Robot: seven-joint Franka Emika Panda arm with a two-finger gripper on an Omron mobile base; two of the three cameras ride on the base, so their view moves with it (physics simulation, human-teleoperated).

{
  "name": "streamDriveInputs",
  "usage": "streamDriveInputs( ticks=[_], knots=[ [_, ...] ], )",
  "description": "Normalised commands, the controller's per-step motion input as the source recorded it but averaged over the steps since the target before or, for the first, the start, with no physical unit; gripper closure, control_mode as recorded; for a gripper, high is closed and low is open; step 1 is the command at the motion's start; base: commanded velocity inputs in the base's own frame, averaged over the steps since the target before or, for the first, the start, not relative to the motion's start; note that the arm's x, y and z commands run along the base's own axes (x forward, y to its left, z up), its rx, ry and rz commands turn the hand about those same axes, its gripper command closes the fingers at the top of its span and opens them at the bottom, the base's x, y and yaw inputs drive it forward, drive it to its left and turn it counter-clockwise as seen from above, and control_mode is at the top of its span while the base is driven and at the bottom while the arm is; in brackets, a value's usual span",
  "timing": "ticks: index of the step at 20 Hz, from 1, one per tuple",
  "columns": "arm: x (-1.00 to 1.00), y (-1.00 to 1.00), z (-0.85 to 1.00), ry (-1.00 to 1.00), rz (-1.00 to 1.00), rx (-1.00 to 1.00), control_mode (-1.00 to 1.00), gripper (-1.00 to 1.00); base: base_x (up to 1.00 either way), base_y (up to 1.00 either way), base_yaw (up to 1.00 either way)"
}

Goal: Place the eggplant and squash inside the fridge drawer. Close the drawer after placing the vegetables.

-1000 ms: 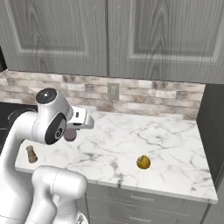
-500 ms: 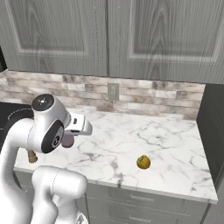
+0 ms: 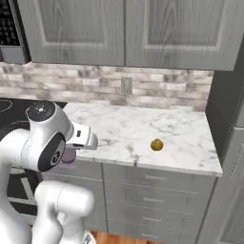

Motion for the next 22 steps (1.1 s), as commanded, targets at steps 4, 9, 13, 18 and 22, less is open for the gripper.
streamDriveInputs(
  ticks=[4, 9, 13, 18, 22],
  knots=[
    [0.0, 0.0, 0.0, 0.0, 0.0, 0.0, 1.0, 1.0, -1.0, 0.05, -0.13],
    [0.0, 0.0, 0.0, 0.0, 0.0, 0.0, 1.0, 1.0, -0.97, 0.1, -0.15],
    [0.0, 0.0, 0.0, 0.0, 0.0, 0.0, 1.0, 1.0, -0.91, 0.1, -0.15],
    [0.0, 0.0, 0.0, 0.0, 0.0, 0.0, 1.0, 1.0, -0.88, 0.23, -0.05],
    [0.0, 0.0, 0.0, 0.0, 0.0, 0.0, 1.0, 1.0, -0.75, 0.16, -0.09]
  ],
)
